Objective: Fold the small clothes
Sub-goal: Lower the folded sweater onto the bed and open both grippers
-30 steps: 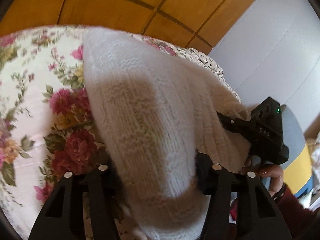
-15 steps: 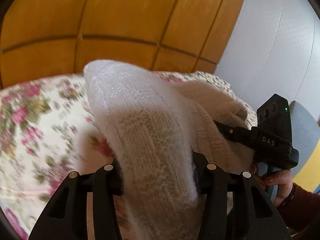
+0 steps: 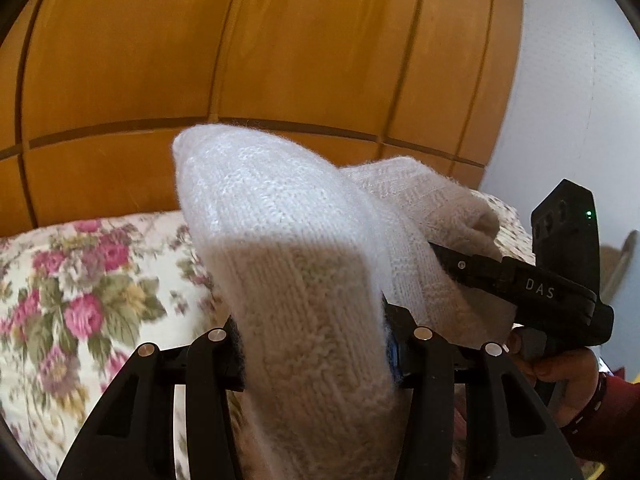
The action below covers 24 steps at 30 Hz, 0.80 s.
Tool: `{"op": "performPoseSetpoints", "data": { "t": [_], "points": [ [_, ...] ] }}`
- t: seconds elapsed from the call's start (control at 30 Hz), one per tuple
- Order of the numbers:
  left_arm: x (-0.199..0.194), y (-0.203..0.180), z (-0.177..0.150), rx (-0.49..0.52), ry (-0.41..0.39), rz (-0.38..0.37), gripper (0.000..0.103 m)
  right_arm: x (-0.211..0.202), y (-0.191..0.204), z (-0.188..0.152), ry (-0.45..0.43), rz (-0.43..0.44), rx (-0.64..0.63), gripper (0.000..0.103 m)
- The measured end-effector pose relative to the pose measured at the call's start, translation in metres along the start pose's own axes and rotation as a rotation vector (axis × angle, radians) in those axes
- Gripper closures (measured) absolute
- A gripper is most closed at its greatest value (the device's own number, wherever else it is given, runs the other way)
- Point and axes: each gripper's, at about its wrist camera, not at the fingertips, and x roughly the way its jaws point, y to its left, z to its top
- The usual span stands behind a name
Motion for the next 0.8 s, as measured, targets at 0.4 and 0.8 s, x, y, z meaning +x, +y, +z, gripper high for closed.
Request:
{"op": "performPoseSetpoints", "data": {
  "t": [0.4, 0.8],
  "points": [
    [0.085, 0.07, -0.023, -0.199, 0.116, 0.048, 0.04, 0.083, -0.064, 0.002, 0.142, -0.246, -0.009, 0.035],
    [0.067, 0.05, -0.032, -0.141, 0.092, 0.166, 0.027, 0.081, -0.038, -0.008, 0.1, -0.384, -0.114, 0.02]
  ]
}}
